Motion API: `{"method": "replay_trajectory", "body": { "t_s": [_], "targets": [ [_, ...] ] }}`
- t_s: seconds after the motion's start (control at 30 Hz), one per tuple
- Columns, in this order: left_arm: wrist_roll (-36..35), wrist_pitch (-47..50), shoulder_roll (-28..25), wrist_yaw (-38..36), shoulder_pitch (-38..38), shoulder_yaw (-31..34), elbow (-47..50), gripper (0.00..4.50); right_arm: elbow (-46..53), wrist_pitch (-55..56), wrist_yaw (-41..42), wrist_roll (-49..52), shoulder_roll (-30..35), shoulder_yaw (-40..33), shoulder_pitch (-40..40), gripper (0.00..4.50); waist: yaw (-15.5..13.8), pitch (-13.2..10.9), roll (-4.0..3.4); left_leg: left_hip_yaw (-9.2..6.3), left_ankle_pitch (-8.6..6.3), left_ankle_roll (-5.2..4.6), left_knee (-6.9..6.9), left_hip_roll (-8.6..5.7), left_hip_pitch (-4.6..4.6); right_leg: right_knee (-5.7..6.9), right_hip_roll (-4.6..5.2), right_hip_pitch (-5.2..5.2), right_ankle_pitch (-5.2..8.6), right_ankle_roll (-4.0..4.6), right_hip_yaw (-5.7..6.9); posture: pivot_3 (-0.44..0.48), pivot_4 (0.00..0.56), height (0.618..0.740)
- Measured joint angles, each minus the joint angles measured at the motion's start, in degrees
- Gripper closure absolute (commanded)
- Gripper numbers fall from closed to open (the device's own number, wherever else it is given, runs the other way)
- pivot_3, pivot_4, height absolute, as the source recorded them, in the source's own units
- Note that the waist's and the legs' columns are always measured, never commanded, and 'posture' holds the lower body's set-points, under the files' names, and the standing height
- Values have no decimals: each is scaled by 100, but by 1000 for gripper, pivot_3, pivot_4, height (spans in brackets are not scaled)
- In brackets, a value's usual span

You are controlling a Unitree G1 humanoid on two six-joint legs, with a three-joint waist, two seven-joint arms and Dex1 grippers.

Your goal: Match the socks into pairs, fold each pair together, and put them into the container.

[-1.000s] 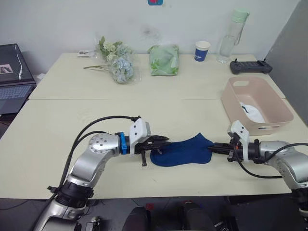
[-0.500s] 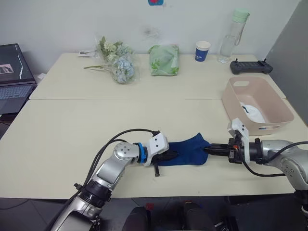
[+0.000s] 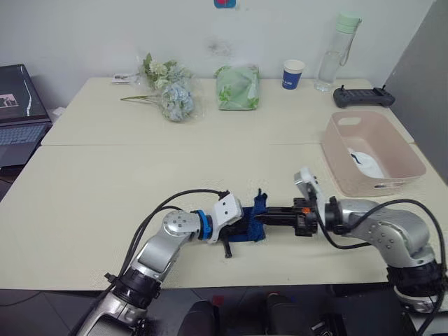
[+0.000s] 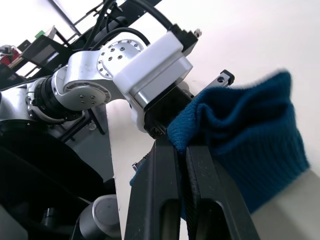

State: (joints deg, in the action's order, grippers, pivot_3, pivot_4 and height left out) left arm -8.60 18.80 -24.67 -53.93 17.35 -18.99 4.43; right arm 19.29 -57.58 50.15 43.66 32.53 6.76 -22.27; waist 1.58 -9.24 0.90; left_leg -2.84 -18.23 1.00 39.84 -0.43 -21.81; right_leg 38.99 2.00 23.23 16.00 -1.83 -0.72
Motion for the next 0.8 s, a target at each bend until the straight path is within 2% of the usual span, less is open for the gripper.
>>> {"method": "replay_trajectory", "body": {
  "t_s": [0.1, 0.27, 0.37, 0.47, 0.5, 0.53, 0.63, 0.73, 0.8],
  "targets": [
    [-379, 496, -470, -50, -203, 516, 651, 4478, -249, 149, 44, -234, -92, 292, -113, 4500, 7, 0, 0, -1, 0, 0, -1, 2, -1, -1, 0, 2, 0, 0, 0, 0, 150, 740],
    [-1088, 1442, -1560, -170, -421, 1626, 1741, 4478, -633, 401, 244, -583, -257, 799, -383, 4500, 9, -1, -1, -2, 0, 0, -1, 0, 1, -1, 1, 2, 0, 0, 2, 0, 150, 740],
    [-1305, 1693, -1749, -48, -369, 2134, 1890, 4478, -895, 550, 310, -808, -455, 1051, -560, 4500, 3, -1, -1, -1, 0, 0, -1, 0, 0, -4, 2, 1, 0, 0, 3, 0, 150, 740],
    [-1436, 1787, -1790, -15, -427, 2208, 2009, 4500, -1111, 684, 362, -964, -681, 1219, -702, 3630, -7, -1, 0, -1, 1, 2, -1, -2, -2, -6, 3, 1, 0, 0, 3, 0, 150, 740],
    [-1446, 1798, -1790, -12, -431, 2208, 2014, 4500, -1117, 688, 366, -967, -686, 1225, -707, 3630, -7, -1, 0, -1, 1, 2, -1, -2, -2, -6, 3, 2, 0, 0, 3, 0, 150, 740],
    [-1549, 1835, -1781, 10, -467, 2208, 2064, 4500, -1178, 712, 394, -985, -699, 1251, -753, 3216, -11, -1, 0, -2, 1, 2, -2, -2, -3, -6, 5, 2, 0, 0, 4, 0, 150, 740],
    [-1903, 2136, -1732, 125, -389, 2225, 2327, 4500, -1118, 536, 515, -815, -509, 1038, -755, 2468, -14, -2, 0, -3, 1, 2, -1, -2, -6, -6, 7, 3, 0, 0, 4, 0, 150, 740],
    [-2060, 2251, -1731, 189, -121, 2161, 2488, 4500, -909, 318, 487, -586, -346, 608, -775, 1382, -11, -2, 0, -2, 0, 2, -2, -2, -4, -5, 6, 2, 0, 0, 3, 0, 150, 740],
    [-1978, 2166, -1797, 145, -83, 1937, 2495, 4500, -769, 104, 426, -389, -302, 330, -793, 1382, -3, -2, 0, -1, 0, 2, -5, -2, -2, -5, 5, 3, 0, 0, 2, 0, 150, 740]
  ]
}}
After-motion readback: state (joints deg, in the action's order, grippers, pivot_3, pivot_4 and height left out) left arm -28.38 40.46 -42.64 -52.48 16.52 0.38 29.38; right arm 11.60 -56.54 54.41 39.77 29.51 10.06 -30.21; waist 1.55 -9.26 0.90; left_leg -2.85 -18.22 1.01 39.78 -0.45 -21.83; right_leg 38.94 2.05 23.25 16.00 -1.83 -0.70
